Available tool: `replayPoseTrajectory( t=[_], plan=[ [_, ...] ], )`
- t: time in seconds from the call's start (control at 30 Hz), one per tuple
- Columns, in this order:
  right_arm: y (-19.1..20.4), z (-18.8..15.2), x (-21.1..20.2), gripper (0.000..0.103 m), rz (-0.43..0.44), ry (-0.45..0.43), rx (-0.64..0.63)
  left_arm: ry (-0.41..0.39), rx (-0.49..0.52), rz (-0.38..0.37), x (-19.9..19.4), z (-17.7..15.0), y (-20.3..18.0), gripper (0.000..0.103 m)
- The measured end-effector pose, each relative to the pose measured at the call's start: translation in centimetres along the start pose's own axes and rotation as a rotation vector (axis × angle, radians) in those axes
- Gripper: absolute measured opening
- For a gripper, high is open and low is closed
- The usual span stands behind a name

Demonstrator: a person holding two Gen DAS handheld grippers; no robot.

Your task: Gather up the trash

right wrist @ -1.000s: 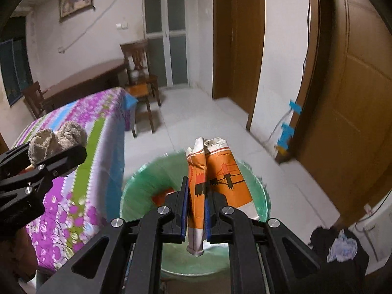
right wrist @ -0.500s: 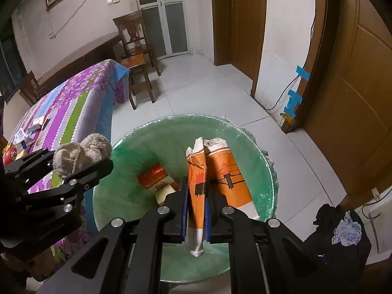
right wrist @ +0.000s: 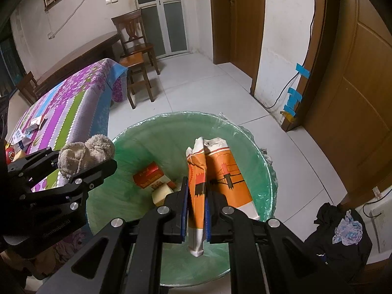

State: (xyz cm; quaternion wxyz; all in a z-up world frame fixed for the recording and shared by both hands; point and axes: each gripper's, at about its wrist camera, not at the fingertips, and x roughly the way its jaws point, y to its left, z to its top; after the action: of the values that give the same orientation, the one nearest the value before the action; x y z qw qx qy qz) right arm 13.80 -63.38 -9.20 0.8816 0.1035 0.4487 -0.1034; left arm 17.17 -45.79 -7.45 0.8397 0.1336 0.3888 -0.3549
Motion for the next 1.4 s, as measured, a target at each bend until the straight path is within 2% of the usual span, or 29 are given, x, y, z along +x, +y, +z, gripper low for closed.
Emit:
replayPoseTrajectory(
  t=[0.07,0.1,0.13,0.2,0.8,1.0,1.4],
  plan=[
    [-0.3,-0.2,0.0,0.012,0.006,0.005,0.000,0.005,-0.005,0.003,0.1,0.0,0.1,0.047],
    [-0.5,-0.2,0.0,0.019,0.006,0.003,0.003,0.006,-0.007,0.004,0.1,0.1,0.0,0.052],
    [-0.6,-0.2,-0.1,0.031,0.005,-0.005,0.010,0.006,-0.008,0.005,0.1,0.2,0.0,0.059],
    [-1.0,-0.2,-0.3,0.036,0.004,-0.017,0.021,-0.006,-0.008,0.016,-0.1,0.1,0.1,0.066],
    [-1.0,-0.6,-2.7,0.039,0.001,-0.063,0.021,-0.023,0.002,0.027,-1.6,0.0,-0.3,0.066],
    [0.3,-0.8,-4.5,0.050,-0.007,-0.097,-0.009,-0.038,0.014,0.025,-3.1,-0.5,-0.2,0.066],
    [0.7,-1.7,-5.3,0.062,-0.015,-0.115,-0.005,-0.041,-0.004,0.042,-3.8,-1.0,1.1,0.067]
  ],
)
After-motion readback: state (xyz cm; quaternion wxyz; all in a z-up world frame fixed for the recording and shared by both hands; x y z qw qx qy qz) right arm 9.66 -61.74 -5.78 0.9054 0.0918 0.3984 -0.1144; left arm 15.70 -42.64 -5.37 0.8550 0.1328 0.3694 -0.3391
